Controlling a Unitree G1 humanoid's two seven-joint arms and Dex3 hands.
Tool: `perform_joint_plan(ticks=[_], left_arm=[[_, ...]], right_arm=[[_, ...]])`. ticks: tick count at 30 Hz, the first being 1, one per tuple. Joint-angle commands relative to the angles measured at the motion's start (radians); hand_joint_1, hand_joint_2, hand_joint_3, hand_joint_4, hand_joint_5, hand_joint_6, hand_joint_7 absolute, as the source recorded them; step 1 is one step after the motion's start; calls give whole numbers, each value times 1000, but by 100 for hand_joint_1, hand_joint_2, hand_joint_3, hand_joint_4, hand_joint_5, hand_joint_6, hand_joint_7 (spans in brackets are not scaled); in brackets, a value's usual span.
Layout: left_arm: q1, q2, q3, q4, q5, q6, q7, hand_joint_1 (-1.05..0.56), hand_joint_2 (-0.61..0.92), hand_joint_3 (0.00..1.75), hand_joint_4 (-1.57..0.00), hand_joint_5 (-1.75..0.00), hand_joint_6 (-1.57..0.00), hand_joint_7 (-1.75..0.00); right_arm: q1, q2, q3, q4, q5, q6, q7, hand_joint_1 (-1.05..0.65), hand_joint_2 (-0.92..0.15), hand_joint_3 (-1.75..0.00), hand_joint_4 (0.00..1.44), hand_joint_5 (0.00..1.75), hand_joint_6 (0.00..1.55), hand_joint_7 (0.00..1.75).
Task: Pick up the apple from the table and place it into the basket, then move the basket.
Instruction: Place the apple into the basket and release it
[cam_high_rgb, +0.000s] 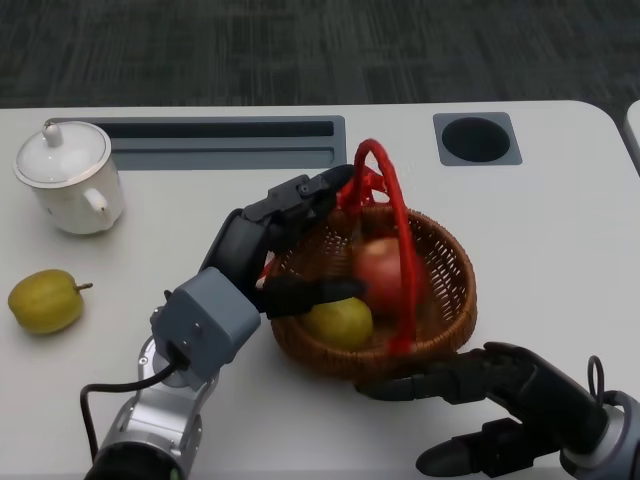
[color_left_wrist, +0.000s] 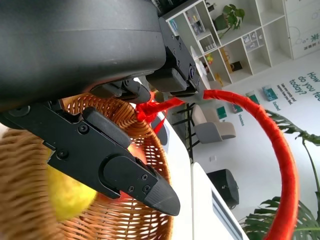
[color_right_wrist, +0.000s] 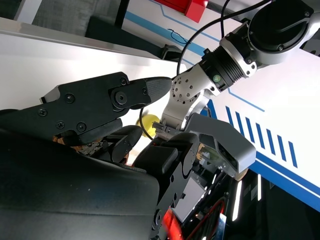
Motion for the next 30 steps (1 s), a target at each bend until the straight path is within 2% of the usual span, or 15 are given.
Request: perform_joint_plan(ticks=[1,5,10,13,17,20,25,30], left_arm=[[-9,17,6,-22,2,-11,2,-78,76,1,-41,0,-47,0],[16,22,3,-76,14,-7,16,-74,77,1,-42,0,-47,0],[117,45,5,-239,20,8,18,-55,82,1,-46,-1,-51,-1],[193,79,11,-355,16,23,1,-50,85,2,-49,-2,-53,-1],[300,134,28,-524,14,77,-10,-49,85,1,-49,-1,-54,-1],[370,167,43,-626,5,96,-16,-49,85,0,-49,-1,-55,-1],[470,212,66,-764,-3,107,-24,-49,85,0,-51,-1,-55,0],[565,245,91,-887,-36,112,-38,-53,83,0,-53,-1,-57,-1]], right_arm=[[4,-9,-4,-5,8,-4,-6,-35,-92,-12,75,1,70,1],[-1,-27,-10,-15,-1,-1,-13,-36,-92,-12,75,1,70,1],[-17,-62,-22,-53,34,-46,-8,-35,-92,-13,74,0,71,1],[-36,-99,-24,-91,88,-64,12,-36,-92,-13,75,1,71,1],[-75,-169,-31,-148,160,-43,54,-39,-92,-16,74,0,71,0],[-114,-201,-48,-165,213,-31,93,-41,-92,-13,76,1,71,1],[-216,-225,-91,-95,255,-46,180,-44,-92,-5,82,2,76,2],[-302,-228,-127,26,241,-81,265,-48,-92,-4,85,2,79,2]])
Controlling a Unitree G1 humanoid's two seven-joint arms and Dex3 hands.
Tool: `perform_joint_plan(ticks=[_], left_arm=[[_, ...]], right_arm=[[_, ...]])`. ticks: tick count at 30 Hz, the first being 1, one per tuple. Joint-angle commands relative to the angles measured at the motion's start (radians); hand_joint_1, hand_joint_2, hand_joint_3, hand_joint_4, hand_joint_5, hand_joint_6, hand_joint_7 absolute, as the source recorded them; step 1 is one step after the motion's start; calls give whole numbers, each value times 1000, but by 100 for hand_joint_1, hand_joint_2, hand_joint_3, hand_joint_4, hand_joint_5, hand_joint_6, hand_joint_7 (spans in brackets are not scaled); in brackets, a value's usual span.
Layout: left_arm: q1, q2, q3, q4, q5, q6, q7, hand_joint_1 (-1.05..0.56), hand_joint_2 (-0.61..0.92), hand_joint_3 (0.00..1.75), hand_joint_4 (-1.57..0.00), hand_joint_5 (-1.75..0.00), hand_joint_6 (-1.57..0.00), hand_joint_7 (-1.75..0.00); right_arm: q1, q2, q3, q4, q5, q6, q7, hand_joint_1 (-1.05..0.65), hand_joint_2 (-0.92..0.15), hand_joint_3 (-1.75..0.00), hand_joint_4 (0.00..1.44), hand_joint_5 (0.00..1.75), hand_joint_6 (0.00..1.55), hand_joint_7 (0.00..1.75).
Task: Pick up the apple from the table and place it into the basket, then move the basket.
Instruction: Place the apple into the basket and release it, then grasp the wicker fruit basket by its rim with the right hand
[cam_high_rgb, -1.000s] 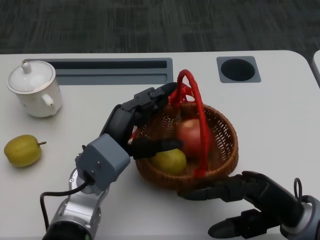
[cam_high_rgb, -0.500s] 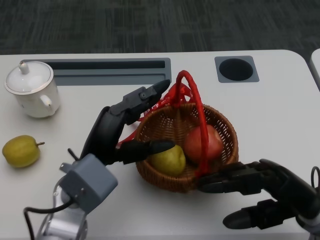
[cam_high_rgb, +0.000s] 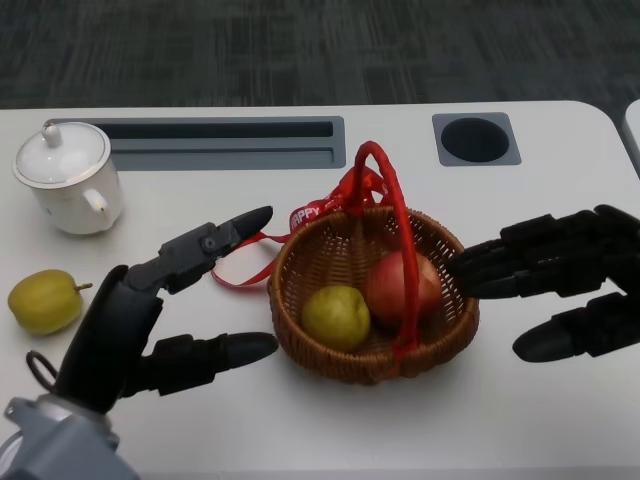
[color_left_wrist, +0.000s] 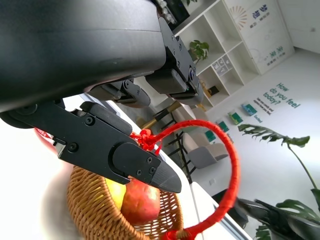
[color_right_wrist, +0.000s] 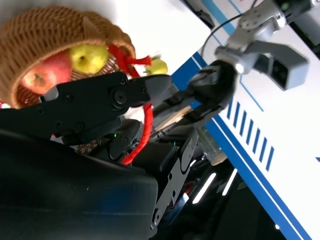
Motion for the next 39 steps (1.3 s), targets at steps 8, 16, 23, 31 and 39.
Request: perform_joint_plan(ticks=[8,16,23,31,39], left_arm=[[160,59,84,-165,-58,1,-16,-55,81,0,-56,-2,-58,-1],[195,54,100,-196,-49,12,-9,-55,79,0,-60,-2,-61,-1],[190,24,87,-172,-30,-12,4,-56,80,0,-61,-1,-62,-1],[199,0,87,-168,-27,-33,10,-58,80,0,-63,-1,-63,-1],[208,-4,86,-180,-31,-28,4,-57,81,0,-63,-1,-63,0]], right_arm=[[-152,4,-61,275,-147,-115,4,-49,-89,0,88,1,83,2],[-240,-12,-33,447,-490,-111,-213,-46,-86,0,89,1,85,1],[-276,-60,100,467,-954,-23,-671,-49,-87,-2,86,0,83,0],[-315,-93,304,487,-1287,76,-1130,-53,-92,-1,86,0,83,0],[-358,-116,494,515,-1463,145,-1415,-55,-92,-5,85,1,82,0]])
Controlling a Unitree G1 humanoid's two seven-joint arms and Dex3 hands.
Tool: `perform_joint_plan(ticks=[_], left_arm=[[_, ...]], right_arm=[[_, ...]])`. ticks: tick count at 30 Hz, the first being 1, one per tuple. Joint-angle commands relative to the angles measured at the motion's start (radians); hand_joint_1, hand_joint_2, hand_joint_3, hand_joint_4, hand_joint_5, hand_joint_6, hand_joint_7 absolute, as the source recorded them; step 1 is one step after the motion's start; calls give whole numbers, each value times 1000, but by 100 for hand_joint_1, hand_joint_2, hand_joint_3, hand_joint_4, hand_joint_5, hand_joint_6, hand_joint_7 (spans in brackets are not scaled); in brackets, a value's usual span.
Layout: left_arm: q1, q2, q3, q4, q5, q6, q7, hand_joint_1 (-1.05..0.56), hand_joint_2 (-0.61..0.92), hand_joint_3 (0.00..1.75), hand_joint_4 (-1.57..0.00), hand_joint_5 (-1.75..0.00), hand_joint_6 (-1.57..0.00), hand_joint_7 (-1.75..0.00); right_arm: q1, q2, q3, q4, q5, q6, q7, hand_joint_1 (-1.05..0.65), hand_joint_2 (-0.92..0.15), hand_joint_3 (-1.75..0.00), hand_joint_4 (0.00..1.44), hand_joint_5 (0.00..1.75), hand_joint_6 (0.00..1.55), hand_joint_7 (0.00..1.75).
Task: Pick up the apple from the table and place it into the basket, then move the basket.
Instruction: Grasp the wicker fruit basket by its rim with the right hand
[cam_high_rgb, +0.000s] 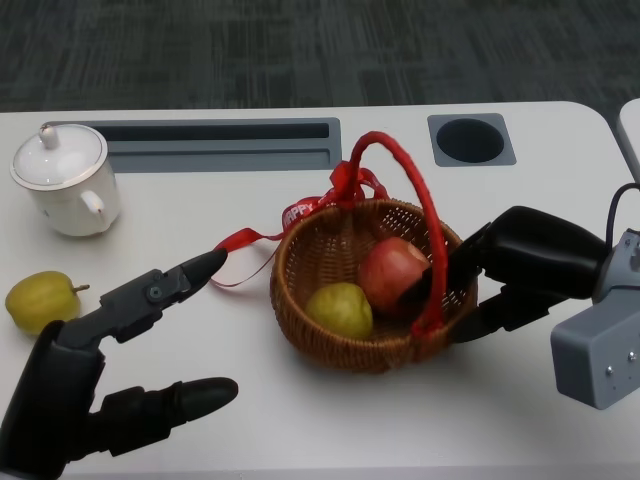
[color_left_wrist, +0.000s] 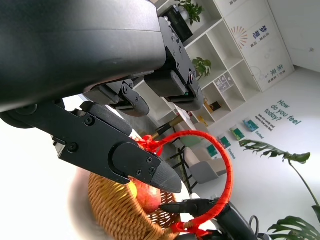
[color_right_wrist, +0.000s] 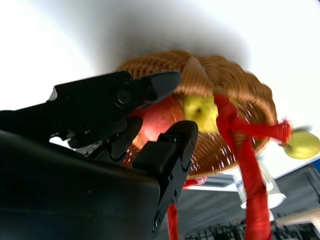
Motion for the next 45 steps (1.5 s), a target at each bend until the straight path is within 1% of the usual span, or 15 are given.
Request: perform_joint_plan(ticks=[1,3,5,10,13,16,19,21,23,27,30,35,38,41,45], left_arm=[[8,4,0,-12,-3,-5,5,-57,81,0,-63,-1,-63,0],[6,4,0,-14,-3,-1,6,-58,81,0,-64,-1,-63,0],[5,4,0,-18,-4,5,6,-58,81,0,-64,-1,-63,0],[-6,3,1,-22,-11,6,5,-56,81,0,-65,-1,-63,0],[-13,-3,0,-17,-15,6,9,-56,81,0,-67,-1,-64,-1],[-15,-14,0,-16,-9,4,19,-56,81,0,-68,-2,-66,-1],[-15,-25,3,-6,-1,-15,28,-57,81,0,-68,-1,-66,-1],[-16,-32,5,2,5,-30,36,-58,82,1,-68,-1,-66,-1],[-15,-40,6,10,6,-44,43,-58,82,0,-69,-1,-66,-1],[-3,-59,8,6,-3,-63,55,-55,83,0,-70,-1,-67,-1],[9,-71,10,-7,-2,-72,62,-54,83,1,-71,-1,-67,0],[19,-84,11,-10,-2,-98,70,-53,85,1,-72,-1,-67,0],[29,-93,8,-11,-6,-114,73,-52,85,0,-73,-1,-68,-1],[43,-103,9,-16,-3,-125,77,-51,85,0,-75,-2,-69,-1],[67,-117,16,-39,14,-120,87,-52,84,0,-77,-2,-70,-1]], right_arm=[[-17,-21,91,16,-91,19,-100,-55,-92,-5,85,0,81,0],[-37,-28,155,7,-159,9,-194,-54,-92,-5,86,1,81,0],[-65,-35,231,-6,-245,6,-313,-54,-92,-5,87,1,82,1],[-153,-41,450,-37,-483,23,-669,-57,-92,-8,93,3,86,2],[-201,-33,562,-46,-588,45,-851,-58,-92,-11,95,3,89,3],[-236,-15,630,-42,-635,50,-983,-58,-92,-12,97,3,90,2],[-261,8,658,-19,-637,56,-1040,-55,-92,-12,97,2,89,1],[-267,23,658,4,-619,58,-1039,-50,-92,-11,98,2,90,1],[-263,34,643,27,-589,52,-1008,-45,-92,-13,98,2,91,1],[-248,49,613,49,-527,44,-922,-39,-92,-21,99,1,92,1],[-235,56,579,59,-468,28,-828,-36,-92,-23,100,1,91,1],[-218,63,529,63,-385,5,-683,-27,-92,-10,104,2,89,1],[-204,65,516,58,-365,3,-647,-25,-91,-4,107,3,92,2],[-194,70,516,59,-357,13,-619,-25,-91,-2,108,3,94,2],[-187,85,515,73,-346,60,-577,-25,-92,-2,109,2,94,1]])
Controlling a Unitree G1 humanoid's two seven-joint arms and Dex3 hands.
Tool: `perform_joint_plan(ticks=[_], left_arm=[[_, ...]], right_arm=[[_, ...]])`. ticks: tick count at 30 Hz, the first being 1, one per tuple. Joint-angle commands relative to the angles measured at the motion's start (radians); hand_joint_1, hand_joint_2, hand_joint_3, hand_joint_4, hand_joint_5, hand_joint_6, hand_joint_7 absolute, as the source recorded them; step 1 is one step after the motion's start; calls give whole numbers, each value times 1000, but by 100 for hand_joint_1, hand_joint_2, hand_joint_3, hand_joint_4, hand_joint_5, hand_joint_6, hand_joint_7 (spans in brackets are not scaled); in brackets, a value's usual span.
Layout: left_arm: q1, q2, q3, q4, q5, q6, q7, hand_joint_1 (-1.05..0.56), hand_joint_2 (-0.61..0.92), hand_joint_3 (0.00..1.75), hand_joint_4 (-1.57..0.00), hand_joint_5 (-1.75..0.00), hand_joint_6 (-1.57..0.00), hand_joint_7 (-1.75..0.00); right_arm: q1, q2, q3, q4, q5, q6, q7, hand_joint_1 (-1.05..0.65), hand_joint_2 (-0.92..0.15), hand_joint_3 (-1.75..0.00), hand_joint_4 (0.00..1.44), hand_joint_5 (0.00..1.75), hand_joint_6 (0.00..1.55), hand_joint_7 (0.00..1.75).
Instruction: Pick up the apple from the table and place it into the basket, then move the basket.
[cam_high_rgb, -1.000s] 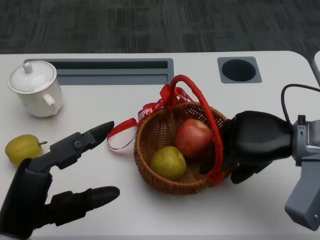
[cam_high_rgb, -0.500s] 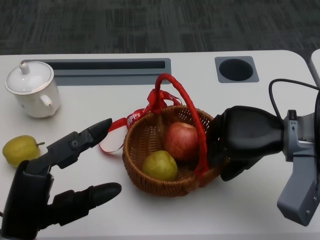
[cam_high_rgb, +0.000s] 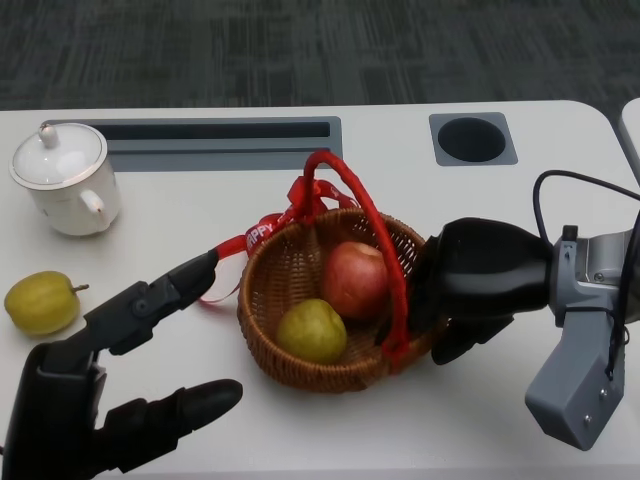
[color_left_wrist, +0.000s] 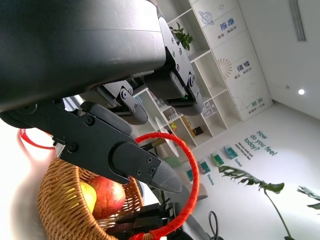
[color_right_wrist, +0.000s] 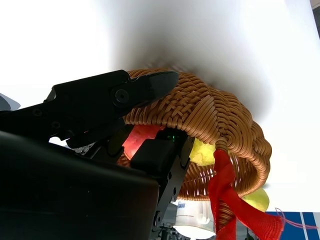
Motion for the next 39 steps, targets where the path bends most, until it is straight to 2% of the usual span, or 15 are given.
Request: perform_joint_plan(ticks=[1,4,9,18,26,34,39], left_arm=[[24,-6,13,-35,16,-3,31,-53,84,0,-78,-2,-71,-1],[41,-11,14,-47,23,-13,38,-53,84,0,-79,-2,-72,-1],[60,-18,7,-52,39,-39,46,-53,84,0,-80,-2,-72,-1],[107,-22,4,-80,62,-62,52,-55,83,0,-83,-2,-74,-1],[182,-14,13,-107,70,-114,49,-54,84,0,-84,-1,-74,0],[266,-22,6,-144,71,-135,48,-55,83,0,-84,-1,-75,0],[298,-24,1,-163,73,-142,48,-54,83,0,-85,-1,-76,-1]], right_arm=[[18,21,-12,20,18,60,52,-25,-92,-2,108,2,93,1],[6,42,-44,45,52,171,147,-25,-92,-6,108,1,92,0],[-15,71,-156,71,158,391,363,-26,-92,-6,110,2,91,0],[-71,100,-283,80,256,699,542,-30,-92,-14,108,1,91,1],[-109,104,-397,82,328,871,594,-32,-92,-7,109,1,94,1],[-76,95,-465,82,363,941,569,-24,-91,-3,106,1,94,1],[-25,112,-479,84,364,962,564,-28,-90,-1,105,1,95,1]])
